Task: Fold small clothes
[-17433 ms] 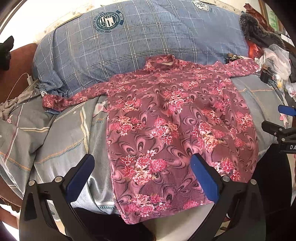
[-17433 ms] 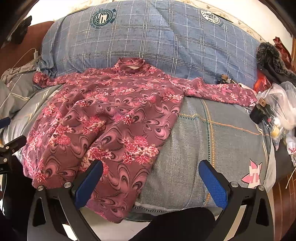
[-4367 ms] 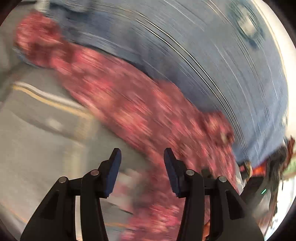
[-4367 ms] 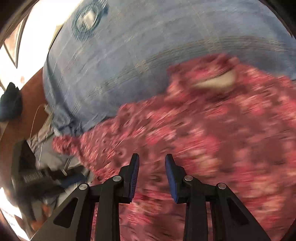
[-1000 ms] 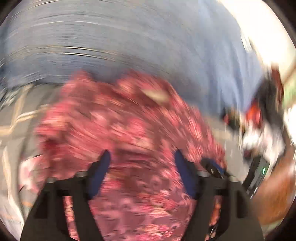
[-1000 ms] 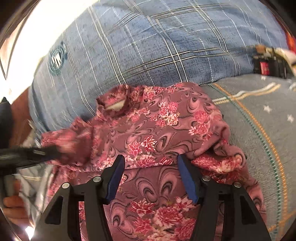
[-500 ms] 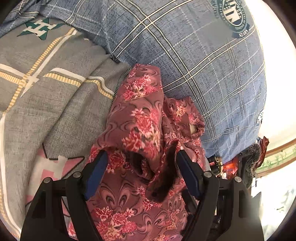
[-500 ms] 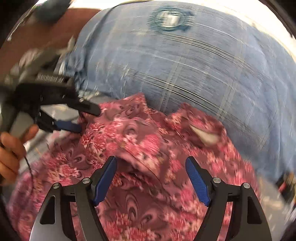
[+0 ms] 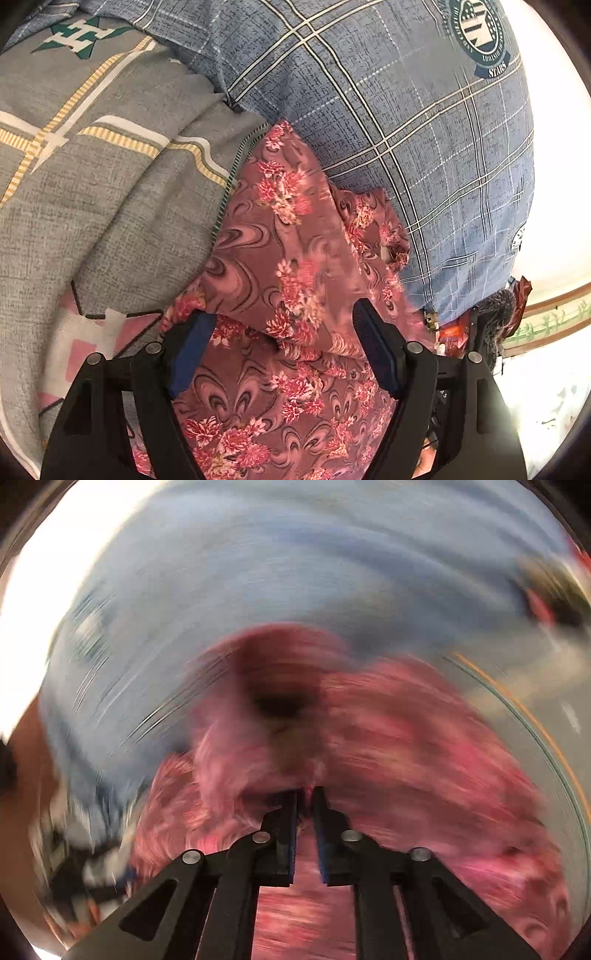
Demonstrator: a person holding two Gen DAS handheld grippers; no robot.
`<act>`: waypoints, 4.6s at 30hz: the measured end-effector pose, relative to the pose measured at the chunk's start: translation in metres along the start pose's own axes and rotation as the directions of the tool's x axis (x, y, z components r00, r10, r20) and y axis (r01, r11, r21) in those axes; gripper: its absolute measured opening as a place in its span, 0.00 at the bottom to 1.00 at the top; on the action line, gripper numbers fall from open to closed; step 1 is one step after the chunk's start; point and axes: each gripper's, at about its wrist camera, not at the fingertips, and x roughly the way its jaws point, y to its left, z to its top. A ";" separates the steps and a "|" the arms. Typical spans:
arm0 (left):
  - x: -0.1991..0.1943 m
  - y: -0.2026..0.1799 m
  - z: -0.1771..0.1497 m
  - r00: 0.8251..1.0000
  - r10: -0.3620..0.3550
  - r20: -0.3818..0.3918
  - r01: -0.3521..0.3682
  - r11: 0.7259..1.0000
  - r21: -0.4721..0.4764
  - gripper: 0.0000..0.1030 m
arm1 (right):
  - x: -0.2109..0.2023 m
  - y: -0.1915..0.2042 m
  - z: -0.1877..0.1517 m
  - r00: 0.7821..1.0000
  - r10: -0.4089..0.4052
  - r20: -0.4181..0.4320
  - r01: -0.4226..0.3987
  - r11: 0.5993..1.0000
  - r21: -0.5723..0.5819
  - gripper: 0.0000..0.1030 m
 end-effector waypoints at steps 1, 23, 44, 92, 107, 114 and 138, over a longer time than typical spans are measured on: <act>0.001 -0.001 0.000 1.000 0.004 0.001 -0.004 1.000 0.004 0.74 | -0.005 -0.013 0.001 1.000 0.019 0.012 -0.019 0.999 0.050 0.14; -0.010 -0.030 -0.015 0.985 0.166 0.057 -0.172 0.977 0.124 0.08 | -0.038 -0.031 0.017 0.999 -0.014 0.038 0.013 1.000 0.028 0.16; -0.104 0.004 -0.127 0.887 0.459 -0.043 -0.386 0.790 0.477 0.60 | -0.144 -0.077 -0.077 0.957 -0.189 -0.220 0.120 0.949 -0.292 0.46; -0.148 0.018 -0.156 0.992 -0.037 -0.119 0.065 0.969 0.240 0.07 | -0.209 -0.084 -0.101 0.903 0.397 -0.162 -0.410 0.911 -0.053 0.08; -0.099 0.014 0.000 0.993 -0.103 0.064 0.100 0.994 0.048 0.04 | -0.077 -0.060 0.013 0.892 0.449 -0.056 -0.435 0.885 0.165 0.08; -0.080 0.005 -0.029 0.994 0.075 -0.080 -0.055 0.972 0.229 0.48 | -0.057 -0.050 0.016 0.910 0.402 -0.100 -0.391 0.913 0.114 0.08; -0.124 -0.031 -0.075 0.985 0.144 0.097 -0.168 0.929 0.330 0.01 | -0.099 -0.054 0.010 0.920 0.390 -0.040 -0.387 0.919 0.076 0.08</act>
